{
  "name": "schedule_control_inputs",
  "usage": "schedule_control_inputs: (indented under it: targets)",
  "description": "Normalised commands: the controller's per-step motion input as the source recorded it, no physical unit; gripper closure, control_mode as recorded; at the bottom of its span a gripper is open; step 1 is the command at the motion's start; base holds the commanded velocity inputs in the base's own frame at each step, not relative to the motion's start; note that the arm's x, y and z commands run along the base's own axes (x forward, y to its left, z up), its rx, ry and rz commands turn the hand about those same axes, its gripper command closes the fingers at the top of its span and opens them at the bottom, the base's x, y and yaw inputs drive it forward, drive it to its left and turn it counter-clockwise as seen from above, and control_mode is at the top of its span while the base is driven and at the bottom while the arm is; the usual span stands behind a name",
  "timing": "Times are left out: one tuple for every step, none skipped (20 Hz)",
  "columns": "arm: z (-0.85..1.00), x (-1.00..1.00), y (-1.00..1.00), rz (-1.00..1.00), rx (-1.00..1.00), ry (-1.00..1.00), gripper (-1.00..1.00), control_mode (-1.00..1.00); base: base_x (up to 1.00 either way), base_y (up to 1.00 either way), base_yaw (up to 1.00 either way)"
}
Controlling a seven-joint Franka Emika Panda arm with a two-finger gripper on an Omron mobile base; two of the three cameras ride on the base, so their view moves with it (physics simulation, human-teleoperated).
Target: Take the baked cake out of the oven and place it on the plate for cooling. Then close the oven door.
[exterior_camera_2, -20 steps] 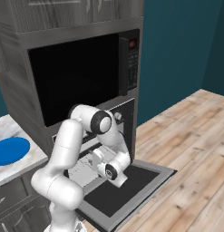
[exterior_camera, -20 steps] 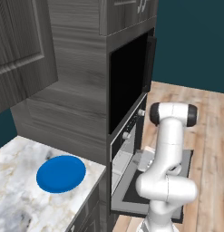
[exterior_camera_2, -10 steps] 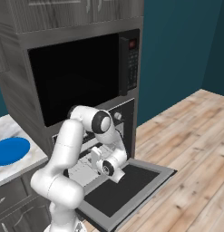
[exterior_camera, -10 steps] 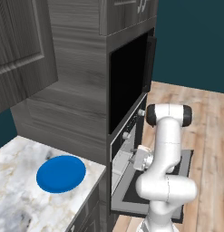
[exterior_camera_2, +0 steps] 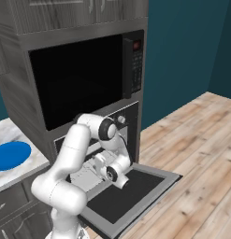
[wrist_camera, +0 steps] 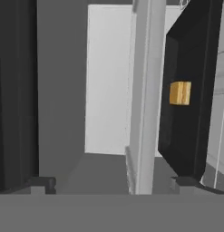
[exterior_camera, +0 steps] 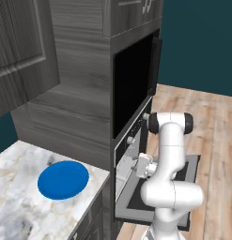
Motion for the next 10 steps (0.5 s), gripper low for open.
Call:
schedule_control_inputs:
  targets:
    - [-0.46, 0.22, 0.00, 0.00, -0.05, 0.01, -1.00, -1.00, 0.00, 0.00, 0.00]
    - [-0.46, 0.29, 0.00, 0.00, -0.05, 0.03, -1.00, -1.00, 0.00, 0.00, 0.00]
    - [-0.44, 0.28, 0.00, 0.00, -0.05, 0.03, -1.00, -1.00, 0.00, 0.00, 0.00]
    - [-0.41, 0.27, 0.00, 0.00, -0.04, 0.03, -1.00, -1.00, 0.00, 0.00, 0.00]
    - [-0.41, 0.28, 0.00, 0.00, -0.04, 0.03, -1.00, -1.00, 0.00, 0.00, 0.00]
    - [-0.38, 0.27, 0.00, 0.00, -0.04, 0.03, -1.00, -1.00, 0.00, 0.00, 0.00]
    - [-0.37, 0.29, 0.00, 0.00, -0.04, 0.03, -1.00, -1.00, 0.00, 0.00, 0.00]
    - [-0.35, 0.30, 0.00, 0.00, -0.04, 0.03, -1.00, -1.00, 0.00, 0.00, 0.00]
    - [-0.34, 0.33, 0.01, 0.00, -0.04, 0.03, -1.00, -1.00, 0.00, 0.00, 0.00]
    - [-0.34, 0.34, 0.01, 0.00, -0.03, 0.03, -1.00, -1.00, 0.00, 0.00, 0.00]
